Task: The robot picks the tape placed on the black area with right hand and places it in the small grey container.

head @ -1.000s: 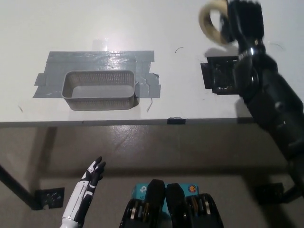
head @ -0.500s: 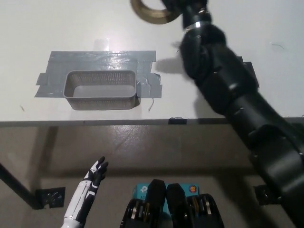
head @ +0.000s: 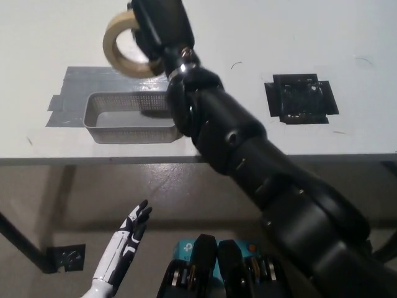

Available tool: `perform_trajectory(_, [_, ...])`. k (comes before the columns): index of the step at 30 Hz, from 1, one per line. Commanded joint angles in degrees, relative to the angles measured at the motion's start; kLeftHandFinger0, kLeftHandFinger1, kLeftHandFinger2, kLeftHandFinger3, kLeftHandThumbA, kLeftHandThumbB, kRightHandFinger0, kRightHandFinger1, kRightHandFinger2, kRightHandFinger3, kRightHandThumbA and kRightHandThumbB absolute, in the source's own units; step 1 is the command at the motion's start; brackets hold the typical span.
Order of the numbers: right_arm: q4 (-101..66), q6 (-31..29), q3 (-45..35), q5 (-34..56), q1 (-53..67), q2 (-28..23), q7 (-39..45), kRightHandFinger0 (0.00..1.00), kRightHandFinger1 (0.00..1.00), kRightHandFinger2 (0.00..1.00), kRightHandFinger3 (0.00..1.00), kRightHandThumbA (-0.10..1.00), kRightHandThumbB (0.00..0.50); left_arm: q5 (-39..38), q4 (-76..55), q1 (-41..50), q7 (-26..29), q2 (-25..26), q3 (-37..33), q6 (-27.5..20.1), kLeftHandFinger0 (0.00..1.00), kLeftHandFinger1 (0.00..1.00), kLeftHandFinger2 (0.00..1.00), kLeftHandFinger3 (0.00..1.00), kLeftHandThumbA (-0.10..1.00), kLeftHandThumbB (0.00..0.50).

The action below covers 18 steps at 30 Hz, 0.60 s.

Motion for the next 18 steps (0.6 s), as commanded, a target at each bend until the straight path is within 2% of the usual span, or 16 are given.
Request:
perform_trajectory(1, [1.9, -0.1, 0.4, 1.1, -3.5, 1.1, -0.9, 0.0, 0.33, 0.78, 0.96, -0.1, 0.179, 1.3, -3.0, -0.8, -1.2, 0.7, -0.8, 0.5, 1.0, 1.0, 1.0, 1.0, 1.0, 0.183])
perform_trajectory(3, [3.0, 0.0, 0.5, 1.6, -3.1, 1.9, 0.3, 0.0, 0.35, 0.82, 0.95, -0.1, 0.172, 1.1, -3.5, -0.8, -1.3, 0.6, -1.2, 0.6, 1.0, 1.0, 1.0, 1.0, 1.0, 0.18])
perform_trajectory(6, [4.4, -0.2, 1.2, 1.4, -2.2, 2.9, 0.4, 0.0, 0.35, 0.83, 0.94, -0.1, 0.192, 1.3, -4.1, -0.4, -1.4, 0.6, -1.6, 0.8, 1.0, 1.0, 1.0, 1.0, 1.0, 0.183])
perform_trajectory(7, [4.8, 0.2, 1.3, 1.6, -1.9, 3.2, 1.4, 0.0, 0.37, 0.84, 0.96, -0.1, 0.178, 1.0, -4.4, -0.2, -1.5, 0.5, -1.7, 0.9, 1.0, 1.0, 1.0, 1.0, 1.0, 0.173])
perform_trajectory(9, [5.1, 0.4, 1.2, 2.0, -1.6, 3.5, 2.1, 0.0, 0.39, 0.87, 0.99, -0.1, 0.162, 1.2, -4.6, 0.0, -1.6, 0.4, -1.8, 1.1, 1.0, 1.0, 1.0, 1.0, 1.0, 0.185])
perform_trajectory(11, [5.3, 0.4, 1.4, 1.9, -1.5, 3.6, 2.4, 0.0, 0.42, 0.89, 0.98, -0.1, 0.154, 1.2, -4.9, 0.0, -1.7, 0.4, -1.9, 1.3, 1.0, 1.0, 1.0, 1.0, 1.0, 0.182])
perform_trajectory(12, [5.3, 0.1, 1.2, 2.3, -1.6, 3.7, 2.8, 0.0, 0.43, 0.89, 0.98, -0.1, 0.128, 1.1, -5.1, 0.0, -1.7, 0.5, -1.9, 1.5, 1.0, 1.0, 1.0, 1.0, 1.0, 0.183])
perform_trajectory(15, [5.3, 0.2, 1.2, 2.5, -2.3, 4.0, 3.4, 0.0, 0.41, 0.88, 0.99, -0.1, 0.121, 0.6, -5.1, -0.3, -1.9, 0.5, -1.8, 1.6, 1.0, 1.0, 1.0, 1.0, 1.0, 0.187])
perform_trajectory(16, [5.2, 0.0, 1.2, 2.6, -2.4, 4.2, 3.2, 0.0, 0.41, 0.88, 0.94, -0.1, 0.107, 0.5, -4.9, -0.3, -2.0, 0.5, -1.9, 1.1, 1.0, 1.0, 1.0, 1.0, 1.0, 0.179])
perform_trajectory(17, [5.2, 0.1, 1.3, 2.6, -2.4, 4.3, 3.2, 0.0, 0.42, 0.89, 0.94, -0.1, 0.116, 0.2, -4.9, -0.3, -2.2, 0.6, -1.9, 1.1, 1.0, 1.0, 1.0, 1.0, 1.0, 0.181])
perform_trajectory(18, [5.2, 0.1, 1.4, 2.6, -2.4, 4.3, 3.1, 0.0, 0.43, 0.89, 0.98, -0.1, 0.12, 0.1, -5.2, -0.2, -2.4, 0.6, -2.0, 1.3, 1.0, 1.0, 1.0, 1.0, 1.0, 0.176])
